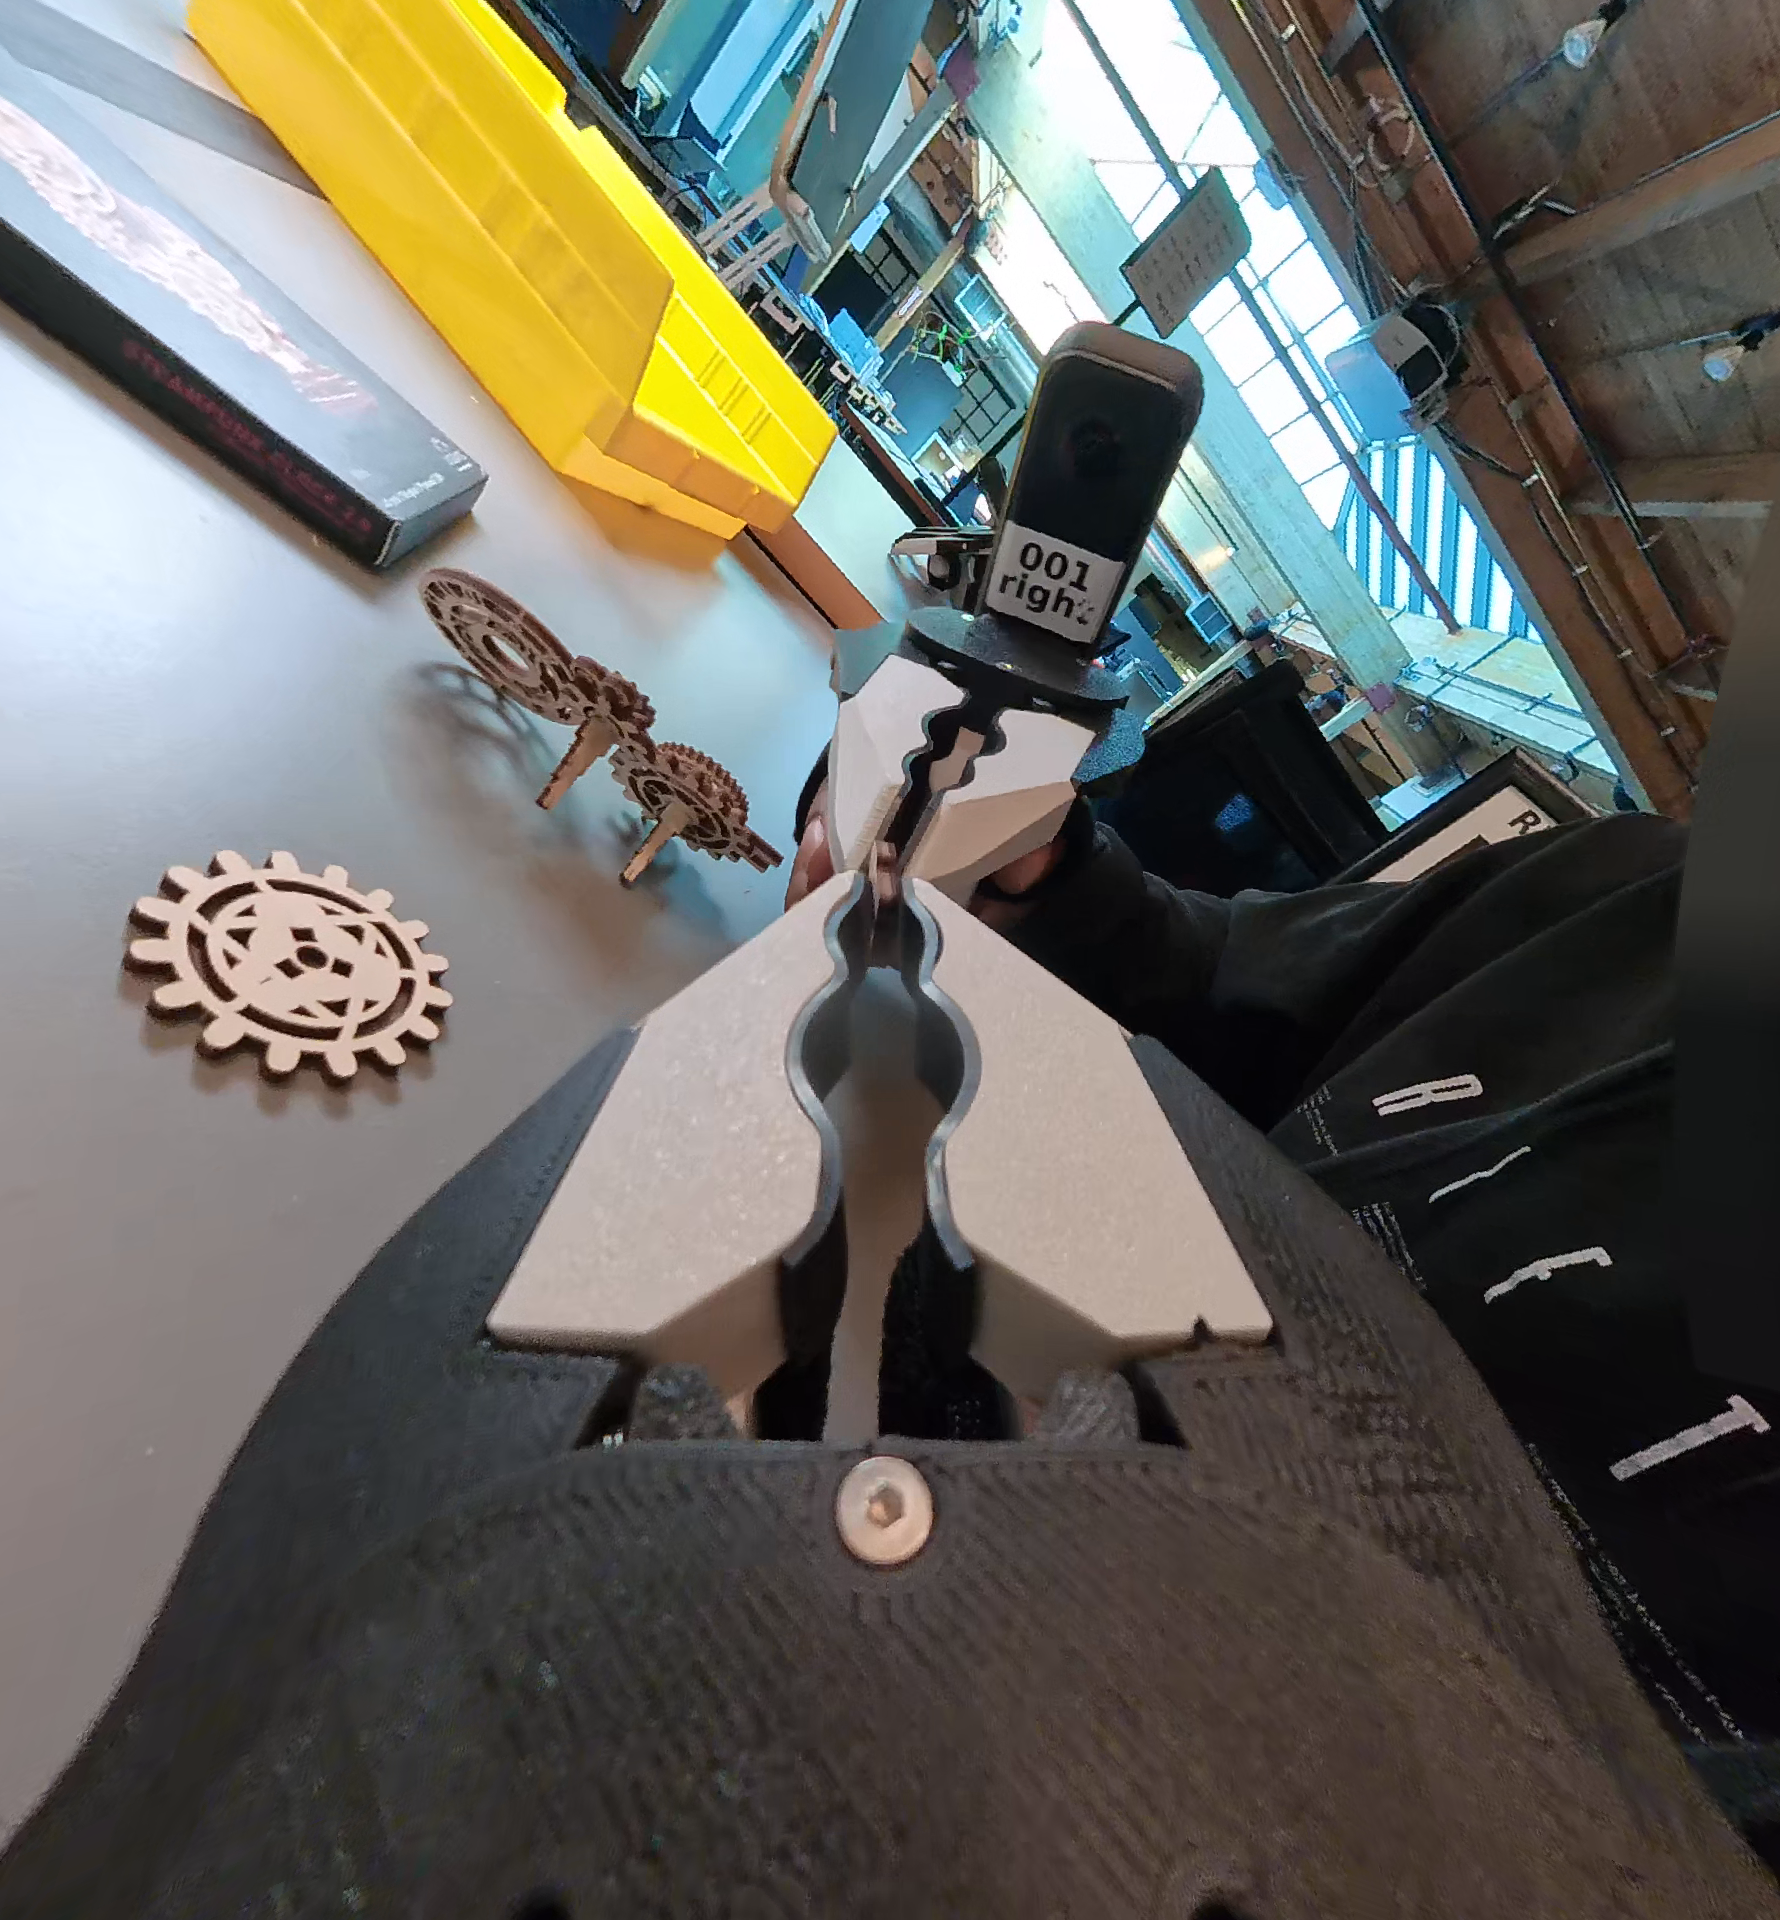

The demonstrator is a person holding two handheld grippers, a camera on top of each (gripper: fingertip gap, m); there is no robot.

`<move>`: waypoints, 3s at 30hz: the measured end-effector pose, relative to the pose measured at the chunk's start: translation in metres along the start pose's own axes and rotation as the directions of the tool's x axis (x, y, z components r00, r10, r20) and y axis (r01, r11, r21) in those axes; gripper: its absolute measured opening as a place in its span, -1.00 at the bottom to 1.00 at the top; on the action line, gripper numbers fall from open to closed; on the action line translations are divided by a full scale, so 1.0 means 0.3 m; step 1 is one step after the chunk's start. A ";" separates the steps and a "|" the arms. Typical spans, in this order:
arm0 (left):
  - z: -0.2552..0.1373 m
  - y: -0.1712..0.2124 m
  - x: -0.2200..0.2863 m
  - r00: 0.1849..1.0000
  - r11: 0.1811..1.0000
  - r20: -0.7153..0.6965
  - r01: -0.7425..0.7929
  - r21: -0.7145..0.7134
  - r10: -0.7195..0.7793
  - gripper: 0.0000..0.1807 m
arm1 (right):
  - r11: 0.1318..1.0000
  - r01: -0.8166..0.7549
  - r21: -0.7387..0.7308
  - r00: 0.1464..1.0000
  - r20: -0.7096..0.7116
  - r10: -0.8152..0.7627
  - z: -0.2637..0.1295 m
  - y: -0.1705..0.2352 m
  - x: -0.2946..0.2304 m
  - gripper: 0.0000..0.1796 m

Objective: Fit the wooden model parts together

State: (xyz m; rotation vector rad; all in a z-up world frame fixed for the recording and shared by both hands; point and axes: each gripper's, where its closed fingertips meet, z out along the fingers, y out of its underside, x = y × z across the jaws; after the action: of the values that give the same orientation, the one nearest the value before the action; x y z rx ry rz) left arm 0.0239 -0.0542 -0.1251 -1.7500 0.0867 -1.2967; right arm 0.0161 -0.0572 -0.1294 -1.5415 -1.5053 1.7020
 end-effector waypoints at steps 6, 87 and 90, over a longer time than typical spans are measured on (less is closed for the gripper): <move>-0.004 0.006 -0.015 0.999 1.000 0.023 0.026 0.005 -0.027 -0.96 | 0.997 0.076 -0.019 0.993 -0.092 -0.077 0.010 0.008 0.014 -0.99; 0.000 0.034 -0.007 1.000 0.998 0.003 0.030 -0.061 -0.030 -0.99 | 0.996 0.088 -0.023 0.995 -0.053 -0.089 0.000 0.020 -0.001 -0.96; 0.000 0.032 -0.003 1.000 0.998 0.001 0.028 -0.059 -0.028 -0.99 | 0.997 0.073 -0.019 0.996 -0.046 -0.074 -0.001 0.017 -0.003 -0.97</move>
State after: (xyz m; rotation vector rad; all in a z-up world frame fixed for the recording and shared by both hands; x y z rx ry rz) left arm 0.0276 -0.0592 -0.1326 -1.8073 0.1024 -1.3261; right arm 0.0184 -0.0597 -0.1333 -1.5053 -1.5373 1.6051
